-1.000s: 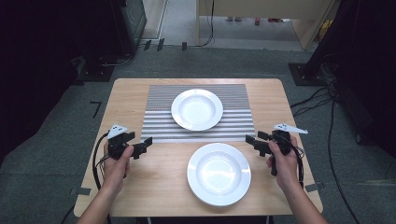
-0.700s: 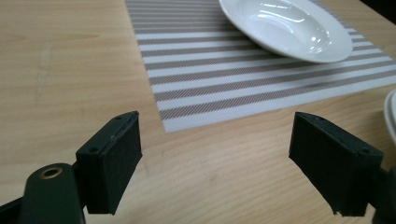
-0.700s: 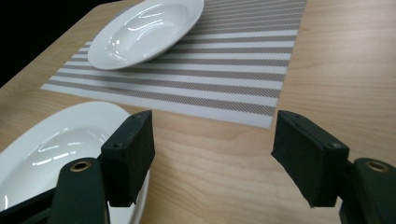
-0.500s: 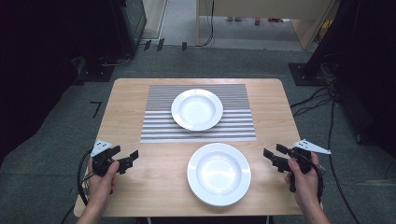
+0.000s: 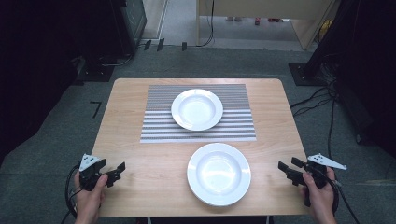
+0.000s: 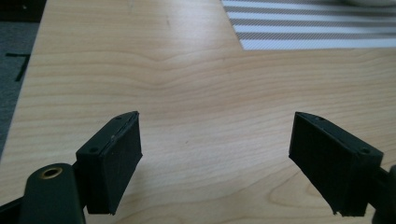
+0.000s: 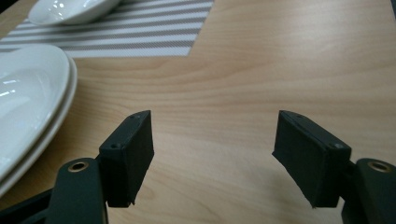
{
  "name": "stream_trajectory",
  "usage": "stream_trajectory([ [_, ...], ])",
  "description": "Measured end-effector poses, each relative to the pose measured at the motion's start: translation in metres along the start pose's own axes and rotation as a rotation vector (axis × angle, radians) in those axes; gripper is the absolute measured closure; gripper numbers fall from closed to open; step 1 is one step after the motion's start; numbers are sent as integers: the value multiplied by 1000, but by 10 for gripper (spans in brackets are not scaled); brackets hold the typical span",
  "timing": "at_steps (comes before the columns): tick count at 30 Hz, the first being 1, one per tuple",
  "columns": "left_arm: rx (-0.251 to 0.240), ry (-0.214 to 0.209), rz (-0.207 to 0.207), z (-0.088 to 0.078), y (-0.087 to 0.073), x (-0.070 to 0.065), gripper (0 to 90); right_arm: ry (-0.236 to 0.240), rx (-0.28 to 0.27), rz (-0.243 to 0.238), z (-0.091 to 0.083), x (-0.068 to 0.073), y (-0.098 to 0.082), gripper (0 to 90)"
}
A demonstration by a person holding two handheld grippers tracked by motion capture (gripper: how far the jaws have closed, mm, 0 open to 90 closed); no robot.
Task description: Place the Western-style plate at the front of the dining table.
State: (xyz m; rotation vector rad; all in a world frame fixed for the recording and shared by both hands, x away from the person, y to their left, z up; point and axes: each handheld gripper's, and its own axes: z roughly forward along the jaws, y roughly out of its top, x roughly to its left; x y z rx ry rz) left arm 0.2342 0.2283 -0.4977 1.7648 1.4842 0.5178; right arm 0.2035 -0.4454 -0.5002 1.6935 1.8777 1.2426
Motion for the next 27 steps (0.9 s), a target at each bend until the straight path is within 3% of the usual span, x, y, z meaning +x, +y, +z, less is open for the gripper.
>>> stream_trajectory([
  [8, 29, 58, 36, 0, -11, 3, 170, -34, 19, 17, -13, -13, -18, 283],
  [10, 36, 87, 65, 0, -14, 2, 170, -48, 23, 24, -15, -17, -23, 282],
  [17, 49, 103, 91, 3, -19, 0, 170, -64, 51, 11, -6, -15, -26, 277],
  [27, 54, 108, 123, 7, -22, -5, 169, -76, 42, -58, 1, -6, -29, 260],
])
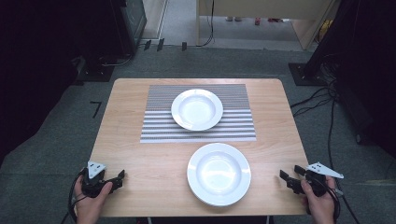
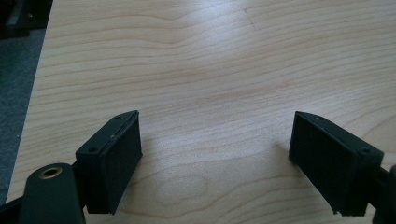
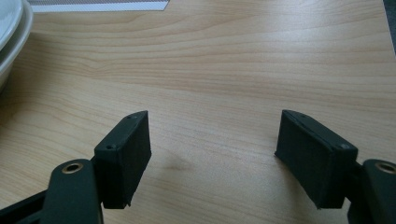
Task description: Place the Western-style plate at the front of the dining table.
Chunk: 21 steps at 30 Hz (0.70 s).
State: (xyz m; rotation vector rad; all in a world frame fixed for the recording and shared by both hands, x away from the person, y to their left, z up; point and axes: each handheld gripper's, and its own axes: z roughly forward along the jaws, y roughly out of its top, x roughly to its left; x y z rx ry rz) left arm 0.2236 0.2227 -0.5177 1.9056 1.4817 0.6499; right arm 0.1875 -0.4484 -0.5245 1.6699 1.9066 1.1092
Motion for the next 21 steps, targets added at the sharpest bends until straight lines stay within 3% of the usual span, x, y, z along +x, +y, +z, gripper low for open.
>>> stream_trajectory([
  [6, -5, -1, 0, 0, -1, 0, 167, -10, 7, -19, 1, 3, 0, 249],
  [14, -4, -7, 5, 1, 0, 1, 164, -85, 66, -168, 8, 19, 0, 129],
  [21, -5, -9, 7, 1, 0, 1, 164, -85, 69, -173, 8, 20, 0, 125],
])
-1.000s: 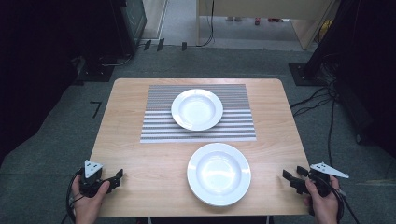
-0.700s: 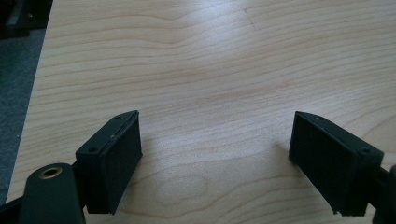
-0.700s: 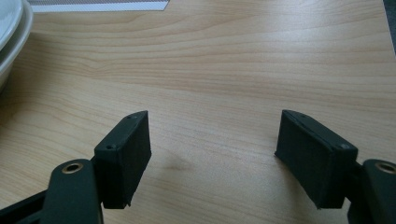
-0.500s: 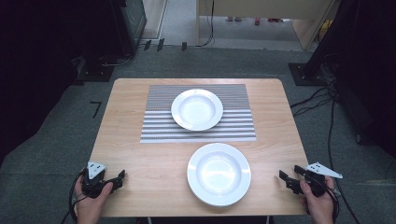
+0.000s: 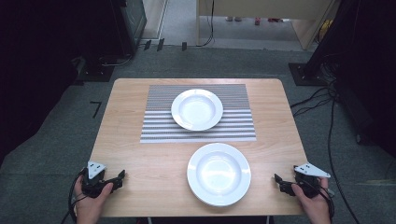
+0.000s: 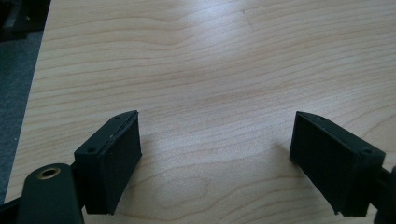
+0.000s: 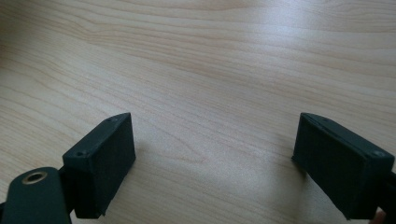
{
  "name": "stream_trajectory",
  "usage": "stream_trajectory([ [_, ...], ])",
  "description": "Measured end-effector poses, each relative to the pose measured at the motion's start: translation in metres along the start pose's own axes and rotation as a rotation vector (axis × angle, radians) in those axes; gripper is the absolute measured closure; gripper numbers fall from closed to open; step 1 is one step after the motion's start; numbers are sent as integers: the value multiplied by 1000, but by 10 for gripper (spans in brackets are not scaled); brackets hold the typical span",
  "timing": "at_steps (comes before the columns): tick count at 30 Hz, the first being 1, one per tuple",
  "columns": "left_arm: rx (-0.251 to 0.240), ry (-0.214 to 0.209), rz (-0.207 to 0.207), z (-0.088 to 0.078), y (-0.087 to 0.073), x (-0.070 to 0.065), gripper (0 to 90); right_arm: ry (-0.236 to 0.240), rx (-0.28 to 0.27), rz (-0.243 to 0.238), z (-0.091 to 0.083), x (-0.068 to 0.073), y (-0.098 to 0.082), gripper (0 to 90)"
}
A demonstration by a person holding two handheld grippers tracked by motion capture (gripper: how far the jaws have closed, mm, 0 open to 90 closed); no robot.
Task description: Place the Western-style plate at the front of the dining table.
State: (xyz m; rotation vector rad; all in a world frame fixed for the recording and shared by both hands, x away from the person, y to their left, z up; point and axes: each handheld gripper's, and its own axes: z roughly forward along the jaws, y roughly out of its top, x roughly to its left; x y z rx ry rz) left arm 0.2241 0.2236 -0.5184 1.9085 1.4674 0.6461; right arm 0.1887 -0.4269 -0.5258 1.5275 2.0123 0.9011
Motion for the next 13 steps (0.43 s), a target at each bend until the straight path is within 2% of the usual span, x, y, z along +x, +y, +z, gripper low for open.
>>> stream_trajectory([
  [13, 0, -1, 1, 0, 0, 0, 164, -2, 0, 4, 0, 0, 0, 124],
])
